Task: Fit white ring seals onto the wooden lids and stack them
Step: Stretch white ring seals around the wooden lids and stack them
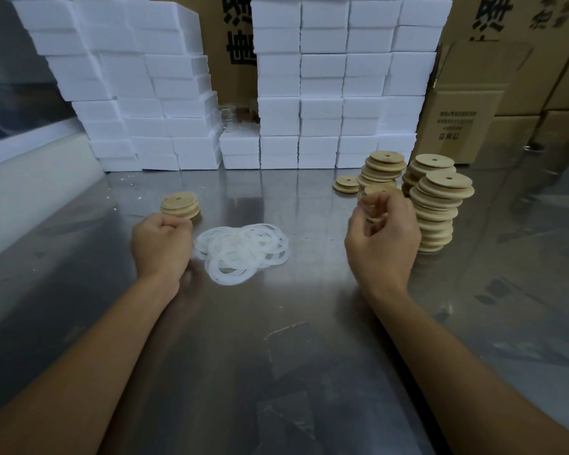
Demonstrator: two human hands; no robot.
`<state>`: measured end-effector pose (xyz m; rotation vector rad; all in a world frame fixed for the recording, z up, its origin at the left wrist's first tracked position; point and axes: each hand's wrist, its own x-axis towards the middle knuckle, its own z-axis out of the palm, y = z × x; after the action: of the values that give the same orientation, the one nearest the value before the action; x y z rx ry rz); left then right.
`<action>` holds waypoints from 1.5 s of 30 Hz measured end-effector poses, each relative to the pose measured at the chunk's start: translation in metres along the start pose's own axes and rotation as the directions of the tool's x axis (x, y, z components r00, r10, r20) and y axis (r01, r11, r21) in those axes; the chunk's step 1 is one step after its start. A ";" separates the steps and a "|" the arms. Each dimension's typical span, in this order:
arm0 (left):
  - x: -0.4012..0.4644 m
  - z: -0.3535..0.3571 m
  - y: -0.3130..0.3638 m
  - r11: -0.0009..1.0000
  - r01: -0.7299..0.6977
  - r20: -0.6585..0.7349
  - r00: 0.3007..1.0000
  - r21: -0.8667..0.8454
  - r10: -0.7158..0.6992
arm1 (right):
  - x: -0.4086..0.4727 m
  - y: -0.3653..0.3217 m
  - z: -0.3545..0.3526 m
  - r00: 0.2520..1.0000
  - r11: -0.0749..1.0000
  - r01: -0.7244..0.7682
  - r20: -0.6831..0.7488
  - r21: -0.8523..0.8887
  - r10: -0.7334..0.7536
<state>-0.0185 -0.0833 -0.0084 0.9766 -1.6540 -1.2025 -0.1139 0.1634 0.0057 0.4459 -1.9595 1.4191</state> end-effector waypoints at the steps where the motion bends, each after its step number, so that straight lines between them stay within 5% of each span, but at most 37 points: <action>1: -0.003 0.000 -0.001 0.999 -0.035 0.041 0.999 0.032 0.034 | 0.003 0.003 -0.002 0.999 0.999 0.021 -0.039 -0.032 -0.023; 6: -0.008 0.000 -0.004 0.987 -0.130 0.107 0.987 0.096 0.120 | 0.025 0.013 -0.017 0.963 0.969 0.078 -0.233 -0.233 -0.134; 12: -0.014 -0.003 0.000 0.970 -0.245 0.097 0.965 0.006 0.243 | 0.036 0.033 -0.031 0.945 0.955 -0.081 -0.327 -0.287 -0.018; 18: -0.049 -0.008 0.014 0.702 -0.693 0.258 0.718 0.167 0.647 | 0.039 0.047 -0.038 0.956 0.926 -0.238 -0.239 -0.294 0.169; 22: -0.064 -0.006 0.020 0.534 -0.812 0.482 0.575 0.237 0.661 | 0.042 0.052 -0.036 0.958 0.936 -0.274 -0.148 -0.220 0.246; 37: -0.063 -0.003 0.016 0.529 -0.798 0.576 0.586 0.288 0.569 | 0.043 0.048 -0.035 0.969 0.961 -0.184 -0.205 -0.205 0.141; 45: -0.063 -0.002 0.018 0.517 -0.811 0.607 0.563 0.274 0.561 | 0.038 0.032 -0.032 0.963 1.000 0.002 -0.270 0.008 0.001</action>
<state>0.0026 -0.0211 -0.0023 0.1724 -2.5097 -0.3699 -0.1513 0.2080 0.0155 0.2411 -1.7341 1.4077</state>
